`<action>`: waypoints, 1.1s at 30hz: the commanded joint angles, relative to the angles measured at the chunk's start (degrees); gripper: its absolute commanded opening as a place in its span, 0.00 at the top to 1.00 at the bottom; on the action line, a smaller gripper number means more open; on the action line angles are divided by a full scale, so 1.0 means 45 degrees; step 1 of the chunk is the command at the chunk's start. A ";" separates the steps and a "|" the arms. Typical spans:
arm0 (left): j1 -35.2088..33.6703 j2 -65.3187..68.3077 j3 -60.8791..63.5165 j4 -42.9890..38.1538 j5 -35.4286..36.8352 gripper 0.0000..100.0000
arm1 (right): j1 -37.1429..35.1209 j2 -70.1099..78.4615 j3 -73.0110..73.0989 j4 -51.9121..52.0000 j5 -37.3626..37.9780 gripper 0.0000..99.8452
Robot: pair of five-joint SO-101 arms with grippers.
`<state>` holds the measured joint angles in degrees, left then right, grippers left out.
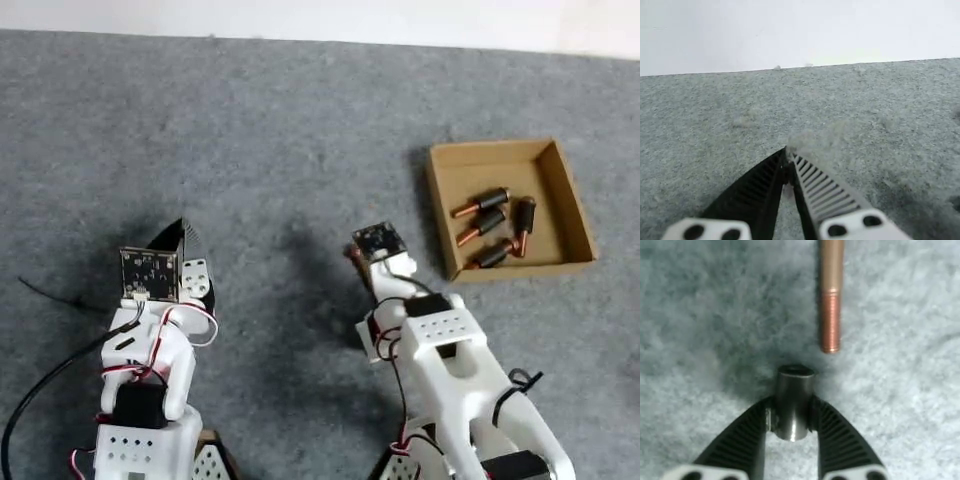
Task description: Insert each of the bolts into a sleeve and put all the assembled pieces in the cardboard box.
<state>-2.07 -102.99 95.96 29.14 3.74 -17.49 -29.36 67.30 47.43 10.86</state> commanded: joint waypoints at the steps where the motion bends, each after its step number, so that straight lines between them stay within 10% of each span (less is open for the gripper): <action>1: 0.0186 -0.0186 0.0264 -0.0313 0.0078 0.99 | 0.0576 -0.0029 -0.0361 0.0029 0.0098 1.00; 19: 0.0928 0.0694 -0.0889 -0.0293 0.0098 0.99 | 0.1612 -1.3118 0.5480 -0.1338 0.0977 1.00; 33: 0.5499 1.7026 -0.9407 -0.0274 0.2090 0.97 | 0.2530 -1.6908 0.6652 0.0068 0.0899 1.00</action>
<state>16.31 -49.80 68.00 28.97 5.23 -9.32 -103.74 95.87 48.75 14.73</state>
